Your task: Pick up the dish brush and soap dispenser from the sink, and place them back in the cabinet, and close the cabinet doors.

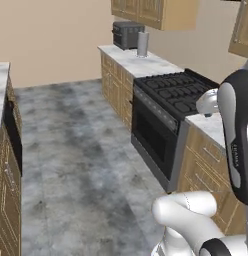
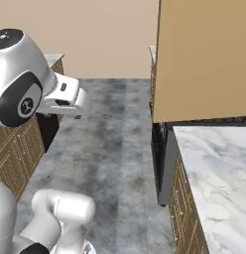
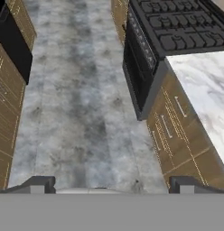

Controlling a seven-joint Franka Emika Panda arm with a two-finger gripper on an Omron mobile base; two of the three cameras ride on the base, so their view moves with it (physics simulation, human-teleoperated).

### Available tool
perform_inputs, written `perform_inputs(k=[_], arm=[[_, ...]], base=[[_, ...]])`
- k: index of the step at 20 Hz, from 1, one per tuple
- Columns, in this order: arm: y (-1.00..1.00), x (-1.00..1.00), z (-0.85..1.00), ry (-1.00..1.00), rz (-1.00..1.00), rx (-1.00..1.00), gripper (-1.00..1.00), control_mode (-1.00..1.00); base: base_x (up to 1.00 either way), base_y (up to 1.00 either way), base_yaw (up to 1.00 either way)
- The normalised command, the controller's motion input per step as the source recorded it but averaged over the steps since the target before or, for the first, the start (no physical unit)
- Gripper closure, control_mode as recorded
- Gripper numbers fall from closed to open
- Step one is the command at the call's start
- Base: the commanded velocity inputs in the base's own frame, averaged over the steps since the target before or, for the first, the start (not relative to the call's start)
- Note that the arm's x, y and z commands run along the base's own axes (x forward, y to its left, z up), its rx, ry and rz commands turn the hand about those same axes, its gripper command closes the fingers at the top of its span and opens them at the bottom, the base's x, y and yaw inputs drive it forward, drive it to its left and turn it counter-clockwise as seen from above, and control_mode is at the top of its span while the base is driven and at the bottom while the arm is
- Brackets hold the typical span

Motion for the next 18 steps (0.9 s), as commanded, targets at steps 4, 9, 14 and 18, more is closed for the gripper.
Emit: perform_inputs(k=[4, 9, 14, 18], arm=[[0.0, 0.0, 0.0, 0.0, 0.0, 0.0, -1.0, 1.0], [0.0, 0.0, 0.0, 0.0, 0.0, 0.0, -1.0, 1.0], [0.0, 0.0, 0.0, 0.0, 0.0, 0.0, -1.0, 1.0], [0.0, 0.0, 0.0, 0.0, 0.0, 0.0, -1.0, 1.0]], base=[[0.13, 0.66, 0.36], [0.05, 0.1, 0.43], [0.39, -0.01, 0.39], [0.67, -0.06, 0.34]])
